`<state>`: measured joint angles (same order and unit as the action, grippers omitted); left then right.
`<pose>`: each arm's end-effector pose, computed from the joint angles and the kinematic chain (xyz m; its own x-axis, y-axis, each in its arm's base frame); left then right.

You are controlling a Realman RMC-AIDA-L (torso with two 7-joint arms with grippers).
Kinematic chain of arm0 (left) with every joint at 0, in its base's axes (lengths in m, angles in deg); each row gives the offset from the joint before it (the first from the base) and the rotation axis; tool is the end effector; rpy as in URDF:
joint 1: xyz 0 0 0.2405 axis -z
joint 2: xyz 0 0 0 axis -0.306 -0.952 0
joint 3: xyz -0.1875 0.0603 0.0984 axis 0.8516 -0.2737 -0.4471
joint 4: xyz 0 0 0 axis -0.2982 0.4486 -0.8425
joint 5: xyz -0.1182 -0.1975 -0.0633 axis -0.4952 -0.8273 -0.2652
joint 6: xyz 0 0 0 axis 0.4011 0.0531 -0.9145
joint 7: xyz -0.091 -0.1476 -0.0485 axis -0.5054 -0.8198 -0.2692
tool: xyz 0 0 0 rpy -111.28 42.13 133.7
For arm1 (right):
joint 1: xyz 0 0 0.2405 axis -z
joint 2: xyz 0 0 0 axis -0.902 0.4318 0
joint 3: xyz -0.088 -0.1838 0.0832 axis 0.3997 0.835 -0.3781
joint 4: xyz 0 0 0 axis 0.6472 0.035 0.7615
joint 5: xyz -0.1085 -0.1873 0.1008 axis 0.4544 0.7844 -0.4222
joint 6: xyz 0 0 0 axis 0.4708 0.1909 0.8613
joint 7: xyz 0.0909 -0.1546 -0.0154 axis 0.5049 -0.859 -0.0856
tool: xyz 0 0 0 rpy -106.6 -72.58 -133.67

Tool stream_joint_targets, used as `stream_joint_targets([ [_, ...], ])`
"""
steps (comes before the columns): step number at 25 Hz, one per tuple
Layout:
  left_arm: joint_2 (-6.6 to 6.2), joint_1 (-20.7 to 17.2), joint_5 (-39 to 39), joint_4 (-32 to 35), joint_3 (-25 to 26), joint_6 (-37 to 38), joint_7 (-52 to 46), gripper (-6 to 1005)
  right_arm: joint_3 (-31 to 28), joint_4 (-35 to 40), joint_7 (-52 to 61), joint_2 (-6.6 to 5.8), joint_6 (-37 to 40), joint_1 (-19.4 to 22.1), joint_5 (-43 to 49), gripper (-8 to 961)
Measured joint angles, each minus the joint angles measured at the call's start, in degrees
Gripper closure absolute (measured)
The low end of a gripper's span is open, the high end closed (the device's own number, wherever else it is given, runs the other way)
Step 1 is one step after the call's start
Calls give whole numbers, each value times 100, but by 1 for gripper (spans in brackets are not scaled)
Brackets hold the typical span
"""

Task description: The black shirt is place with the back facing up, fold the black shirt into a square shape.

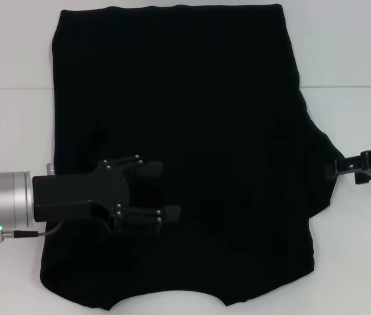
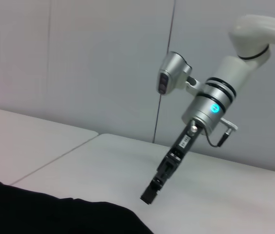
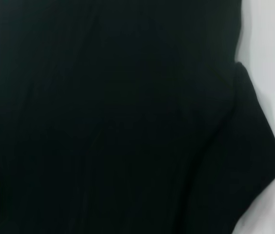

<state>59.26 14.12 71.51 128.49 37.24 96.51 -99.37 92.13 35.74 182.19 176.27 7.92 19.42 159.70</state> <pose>-0.2120 0.3399 -0.0090 0.8234 0.1958 0.5327 0.3109 -0.9409 -0.1348 0.2868 0.4213 0.0326 0.2664 -0.9177 -0.2947 -0.9479 -0.1940 -0.2528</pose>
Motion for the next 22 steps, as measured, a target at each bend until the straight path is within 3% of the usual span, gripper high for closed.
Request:
stream_joint_targets([
  [4, -4, 12, -2, 0, -1, -21, 6, 63, 4, -113, 2, 13, -88, 17, 3, 39],
  [10, -7, 21, -5, 0, 0, -29, 11, 62, 24, -165, -12, 147, -402, -5, 6, 39],
  [17, -8, 0, -9, 0, 28, -93, -1, 63, 289, -432, -35, 290, -932, -101, 9, 237],
  [22, -9, 2, -9, 0, 39, -101, -13, 63, 324, -410, -37, 315, -968, -104, 9, 348],
])
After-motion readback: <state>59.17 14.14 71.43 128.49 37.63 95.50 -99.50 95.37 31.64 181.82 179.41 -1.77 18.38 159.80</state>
